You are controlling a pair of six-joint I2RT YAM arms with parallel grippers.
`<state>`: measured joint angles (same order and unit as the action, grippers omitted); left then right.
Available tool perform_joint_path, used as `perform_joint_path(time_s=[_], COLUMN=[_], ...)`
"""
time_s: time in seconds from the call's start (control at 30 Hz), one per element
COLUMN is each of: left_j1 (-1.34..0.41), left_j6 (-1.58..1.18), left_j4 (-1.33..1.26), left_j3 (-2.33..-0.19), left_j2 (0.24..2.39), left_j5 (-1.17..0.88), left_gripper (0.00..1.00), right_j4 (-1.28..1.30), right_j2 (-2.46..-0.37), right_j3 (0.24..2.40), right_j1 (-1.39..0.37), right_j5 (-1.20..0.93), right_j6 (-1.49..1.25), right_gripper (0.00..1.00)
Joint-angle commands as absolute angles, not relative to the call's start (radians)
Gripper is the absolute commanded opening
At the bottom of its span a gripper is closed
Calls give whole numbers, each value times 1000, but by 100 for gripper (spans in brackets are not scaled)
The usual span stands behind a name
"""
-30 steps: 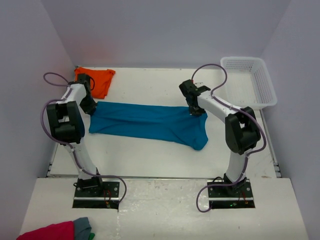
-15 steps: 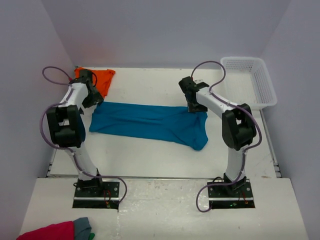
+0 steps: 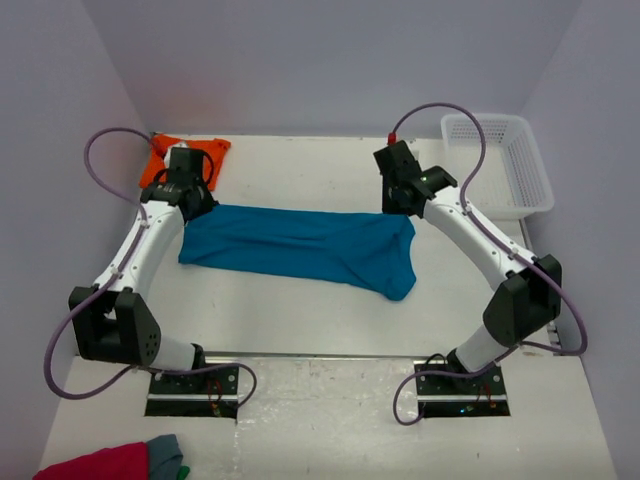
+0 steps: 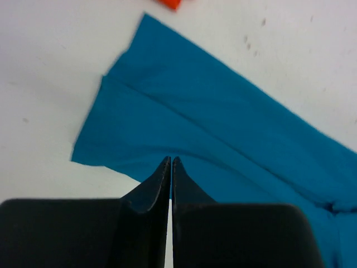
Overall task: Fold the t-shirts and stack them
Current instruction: Fold the other side of the tshirt into a rectangle, then rotate the tshirt 90 degrees
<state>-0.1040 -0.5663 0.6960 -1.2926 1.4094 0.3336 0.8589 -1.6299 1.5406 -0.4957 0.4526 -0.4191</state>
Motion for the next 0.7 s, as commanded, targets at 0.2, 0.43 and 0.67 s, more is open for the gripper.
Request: perform_joint_path(time_s=[0.2,0.43,0.67], left_j1=[-107,-112,-110], left_j6=[-564,-572,-554], left_j4=[477,453,482], left_j3=[-1170,-1206,-1331], left_j2=[1547,1698,1880], left_j5=[-230,-246,-215], left_gripper=[0,0,0], right_j4=[692,631,600], right_j2=[-1589,-1699,-1861], right_j3=[1304,1310,1412], right_j1=[-514,-518,-577], right_j5=[60,-81,-150], right_j6=[-459,-463,-468], right_gripper=[0,0,0])
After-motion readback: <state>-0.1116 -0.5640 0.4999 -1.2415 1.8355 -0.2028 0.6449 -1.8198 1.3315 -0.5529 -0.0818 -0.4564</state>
